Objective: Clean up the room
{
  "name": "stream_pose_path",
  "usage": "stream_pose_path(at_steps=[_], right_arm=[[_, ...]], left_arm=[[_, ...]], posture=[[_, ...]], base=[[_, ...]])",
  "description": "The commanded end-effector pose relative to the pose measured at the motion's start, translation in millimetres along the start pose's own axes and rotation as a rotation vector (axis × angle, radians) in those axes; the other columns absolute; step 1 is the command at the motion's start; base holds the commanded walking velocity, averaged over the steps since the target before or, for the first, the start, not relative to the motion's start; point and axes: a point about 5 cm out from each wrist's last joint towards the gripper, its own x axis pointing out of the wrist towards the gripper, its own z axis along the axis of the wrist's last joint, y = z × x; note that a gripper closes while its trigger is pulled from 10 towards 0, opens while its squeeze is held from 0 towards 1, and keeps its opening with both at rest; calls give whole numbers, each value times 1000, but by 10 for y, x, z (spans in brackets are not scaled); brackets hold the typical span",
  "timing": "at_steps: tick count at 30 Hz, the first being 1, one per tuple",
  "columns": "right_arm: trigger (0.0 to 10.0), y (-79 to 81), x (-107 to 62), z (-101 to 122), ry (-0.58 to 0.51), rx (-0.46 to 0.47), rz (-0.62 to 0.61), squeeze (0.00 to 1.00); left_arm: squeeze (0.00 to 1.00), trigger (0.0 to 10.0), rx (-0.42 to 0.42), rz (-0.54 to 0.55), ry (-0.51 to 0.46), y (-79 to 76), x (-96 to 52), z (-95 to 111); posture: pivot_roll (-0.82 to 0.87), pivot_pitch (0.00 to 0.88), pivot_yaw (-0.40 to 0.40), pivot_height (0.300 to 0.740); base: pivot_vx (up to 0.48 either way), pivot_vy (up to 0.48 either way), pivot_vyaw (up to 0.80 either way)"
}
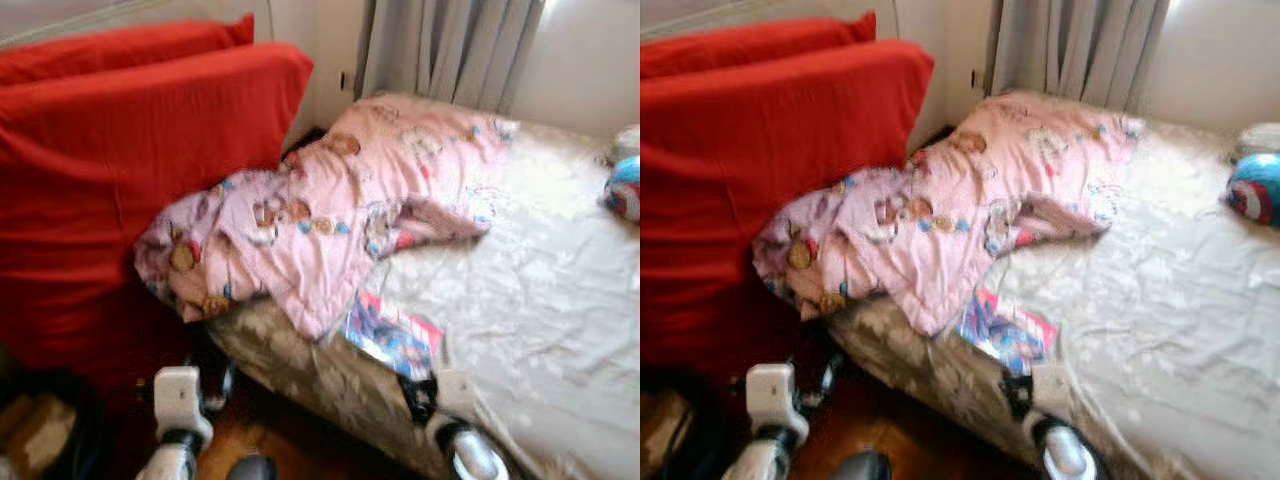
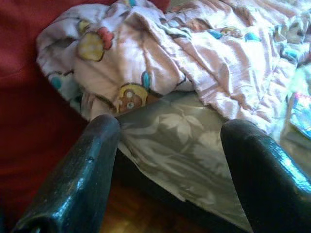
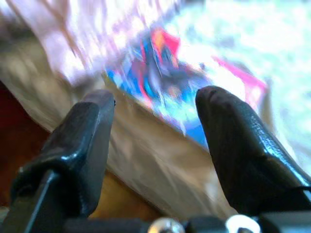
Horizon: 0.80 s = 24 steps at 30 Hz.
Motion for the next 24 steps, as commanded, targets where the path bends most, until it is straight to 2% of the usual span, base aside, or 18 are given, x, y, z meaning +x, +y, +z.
stream_pose_path(at_steps=[1, 10, 16, 24], right_arm=[[10000, -145, -54, -26, 5, -10, -39, 0], [10000, -86, -11, 65, -33, -6, -3, 0], [10000, -50, 48, 129, -36, 5, 17, 0], [10000, -39, 175, 191, 27, 132, -22, 0]], left_arm=[[0, 10000, -17, -15, -25, -78, 33, 62], [0, 10000, -16, -9, -29, -74, 33, 82], [0, 10000, -15, -2, -26, -62, 37, 84], [0, 10000, -3, -2, -20, -44, 33, 77]], posture=[[45, 87, -29, 643], [49, 93, -28, 643], [57, 109, -26, 643], [92, 150, -27, 643]], base=[[326, 0, 0], [321, 0, 0], [0, 0, 0], [0, 0, 0]])
